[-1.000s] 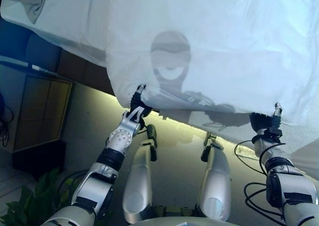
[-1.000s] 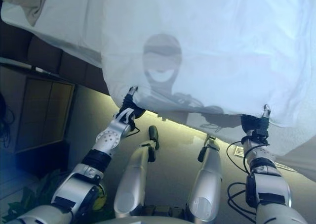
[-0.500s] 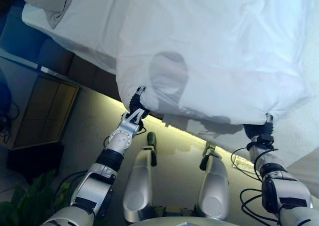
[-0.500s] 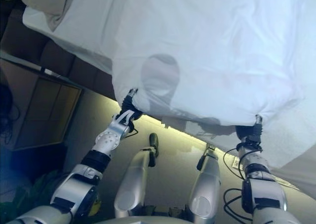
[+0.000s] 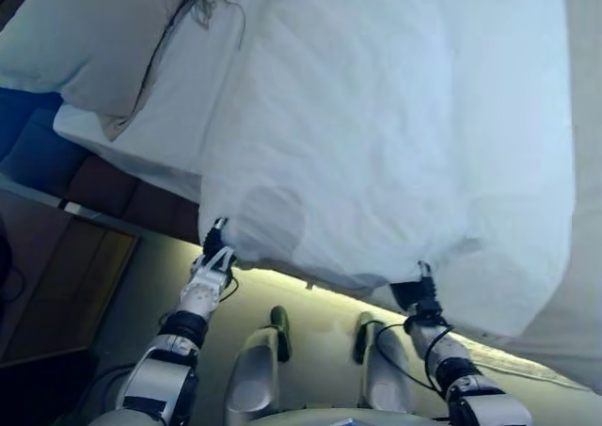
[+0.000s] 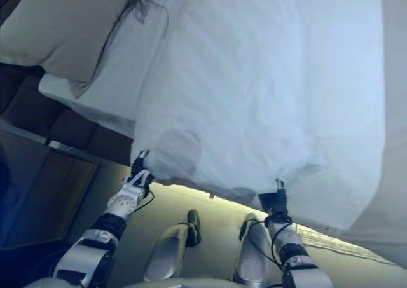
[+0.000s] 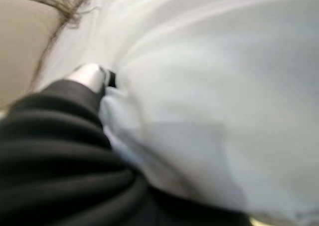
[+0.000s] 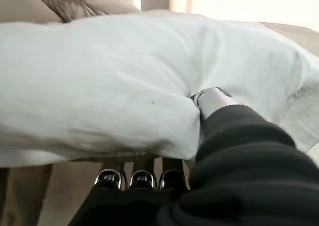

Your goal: Make the bed neatly

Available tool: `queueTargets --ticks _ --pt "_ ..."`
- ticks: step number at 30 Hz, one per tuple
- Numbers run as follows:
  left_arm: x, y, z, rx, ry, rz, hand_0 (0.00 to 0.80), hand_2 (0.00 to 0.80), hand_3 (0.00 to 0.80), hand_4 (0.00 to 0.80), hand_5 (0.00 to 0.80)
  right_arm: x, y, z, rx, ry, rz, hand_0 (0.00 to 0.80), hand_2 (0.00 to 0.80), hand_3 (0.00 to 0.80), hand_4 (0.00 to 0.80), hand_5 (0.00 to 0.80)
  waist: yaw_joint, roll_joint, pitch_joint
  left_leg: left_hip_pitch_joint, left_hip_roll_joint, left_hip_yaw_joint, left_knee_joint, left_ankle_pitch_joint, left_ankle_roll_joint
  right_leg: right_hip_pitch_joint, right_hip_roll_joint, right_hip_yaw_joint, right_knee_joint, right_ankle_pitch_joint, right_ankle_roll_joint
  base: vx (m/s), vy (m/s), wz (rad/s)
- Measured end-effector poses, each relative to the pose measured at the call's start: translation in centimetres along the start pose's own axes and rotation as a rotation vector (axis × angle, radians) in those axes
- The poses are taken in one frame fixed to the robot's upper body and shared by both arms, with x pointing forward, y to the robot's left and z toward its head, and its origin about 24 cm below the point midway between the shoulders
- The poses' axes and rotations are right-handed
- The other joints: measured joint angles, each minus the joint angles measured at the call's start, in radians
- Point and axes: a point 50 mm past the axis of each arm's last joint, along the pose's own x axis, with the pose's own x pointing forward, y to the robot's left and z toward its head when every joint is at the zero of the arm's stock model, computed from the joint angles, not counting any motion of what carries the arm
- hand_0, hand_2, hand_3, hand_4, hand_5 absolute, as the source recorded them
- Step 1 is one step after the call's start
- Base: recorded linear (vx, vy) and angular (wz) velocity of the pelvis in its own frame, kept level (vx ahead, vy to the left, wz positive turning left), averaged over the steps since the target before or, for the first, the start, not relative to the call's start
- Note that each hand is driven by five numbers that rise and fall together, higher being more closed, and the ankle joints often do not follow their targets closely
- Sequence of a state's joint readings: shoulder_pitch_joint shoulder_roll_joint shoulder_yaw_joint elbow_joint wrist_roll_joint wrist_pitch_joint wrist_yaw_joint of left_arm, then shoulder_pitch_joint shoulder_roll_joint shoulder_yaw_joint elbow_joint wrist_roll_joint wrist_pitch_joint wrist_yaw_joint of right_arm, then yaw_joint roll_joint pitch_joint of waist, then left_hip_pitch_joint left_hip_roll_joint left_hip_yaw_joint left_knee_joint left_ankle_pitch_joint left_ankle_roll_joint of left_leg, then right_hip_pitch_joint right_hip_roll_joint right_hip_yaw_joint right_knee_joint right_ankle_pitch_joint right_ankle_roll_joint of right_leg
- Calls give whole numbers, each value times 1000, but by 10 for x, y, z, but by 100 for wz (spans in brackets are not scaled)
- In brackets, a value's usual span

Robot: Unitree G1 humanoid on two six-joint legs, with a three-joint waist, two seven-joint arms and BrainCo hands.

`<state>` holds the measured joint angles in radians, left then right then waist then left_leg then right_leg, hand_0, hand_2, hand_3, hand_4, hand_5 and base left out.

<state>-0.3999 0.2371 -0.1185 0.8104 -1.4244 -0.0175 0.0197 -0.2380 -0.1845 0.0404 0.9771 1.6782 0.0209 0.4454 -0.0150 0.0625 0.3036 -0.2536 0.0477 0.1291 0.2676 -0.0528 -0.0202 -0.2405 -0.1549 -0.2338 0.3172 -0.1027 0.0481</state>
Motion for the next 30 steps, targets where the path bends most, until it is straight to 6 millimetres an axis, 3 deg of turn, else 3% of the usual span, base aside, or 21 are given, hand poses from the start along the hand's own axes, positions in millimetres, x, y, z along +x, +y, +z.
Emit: queueTargets --ticks 2,4,6,8,11,13,15,17,18,19,20,21,23,25,27,30 --pt "1 -4 -6 -21 8 -25 800 800 800 800 800 5 6 -3 -43 -1 -13 800 800 800 800 800 -5 4 -3 24 0 -23 -40 39 -14 19 11 -12 -6 -3 -9 0 -16 28" --pt "-2 0 -12 -35 15 -26 800 800 800 800 800 11 15 -6 -85 -1 -15 800 800 800 800 800 -11 -4 -5 12 1 -31 -2 74 -56 19 5 -5 10 -14 -25 99 47 3" --pt "-6 11 -15 -47 16 -16 800 800 800 800 800 14 21 -6 -108 5 -14 800 800 800 800 800 -15 -6 -7 13 9 -38 23 99 -76 29 -6 5 13 -23 -41 211 159 -10" --pt "-11 24 -14 -62 6 14 800 800 800 800 800 10 20 -4 -114 0 -14 800 800 800 800 800 -25 -3 -20 16 77 -46 64 79 -75 42 11 8 8 -29 -58 252 322 -20" --pt "-14 29 -21 -76 26 23 800 800 800 800 800 -2 7 15 -122 -55 -62 800 800 800 800 800 -25 14 -46 34 211 -118 -9 83 -90 46 33 14 10 -33 -60 222 537 -10" --pt "-17 36 -29 -91 45 35 800 800 800 800 800 -3 8 26 -143 -81 -71 800 800 800 800 800 -26 24 -52 71 258 -142 -98 100 -111 41 29 37 25 -34 -53 151 630 -30" --pt "-23 45 -40 -114 77 53 800 800 800 800 800 -4 9 33 -183 -90 -76 800 800 800 800 800 -30 41 -62 108 282 -160 -134 111 -125 32 -3 76 60 -50 -17 156 590 -39" --pt "-27 48 -53 -141 114 63 800 800 800 800 800 -6 8 41 -209 -103 -87 800 800 800 800 800 -38 66 -77 140 271 -157 -163 112 -126 26 -54 119 85 -55 42 141 487 -25" --pt "-29 49 -61 -155 137 66 800 800 800 800 800 -7 9 50 -220 -119 -95 800 800 800 800 800 -52 90 -92 157 252 -144 -174 131 -104 26 -78 130 94 -59 81 119 421 -9" --pt "-30 47 -71 -176 169 66 800 800 800 800 800 -11 6 59 -235 -132 -111 800 800 800 800 800 -55 121 -109 177 236 -114 -174 114 -156 30 -106 143 101 -59 130 99 375 7" --pt "-30 42 -77 -183 193 53 800 800 800 800 800 -16 2 63 -233 -145 -129 800 800 800 800 800 -57 113 -111 194 194 -94 -177 82 -229 45 -159 152 95 -54 165 62 309 21" --pt "-29 38 -80 -174 210 40 800 800 800 800 800 -21 -4 63 -222 -150 -149 800 800 800 800 800 -51 86 -112 198 133 -77 -175 79 -209 64 -219 168 68 -39 182 16 233 31" --pt "-30 38 -79 -138 229 39 800 800 800 800 800 -30 -19 51 -181 -136 -191 800 800 800 800 800 -40 55 -122 201 58 -80 -162 58 -168 126 -284 172 -40 22 183 -24 206 19" --pt "-29 38 -69 -86 225 38 800 800 800 800 800 -31 -24 36 -136 -120 -199 800 800 800 800 800 -21 37 -125 208 27 -78 -150 39 -149 142 -309 166 -85 73 179 -79 151 -16" --pt "-28 37 -59 -27 208 40 800 800 800 800 800 -28 -22 27 -111 -108 -188 800 800 800 800 800 -4 33 -126 205 17 -75 -140 28 -140 128 -309 127 -89 131 173 -124 132 -32" --pt "-27 39 -52 -13 192 72 800 800 800 800 800 -28 -24 24 -84 -100 -192 800 800 800 800 800 4 24 -132 206 37 -68 -135 9 -128 97 -288 92 -63 196 162 -64 75 -32"
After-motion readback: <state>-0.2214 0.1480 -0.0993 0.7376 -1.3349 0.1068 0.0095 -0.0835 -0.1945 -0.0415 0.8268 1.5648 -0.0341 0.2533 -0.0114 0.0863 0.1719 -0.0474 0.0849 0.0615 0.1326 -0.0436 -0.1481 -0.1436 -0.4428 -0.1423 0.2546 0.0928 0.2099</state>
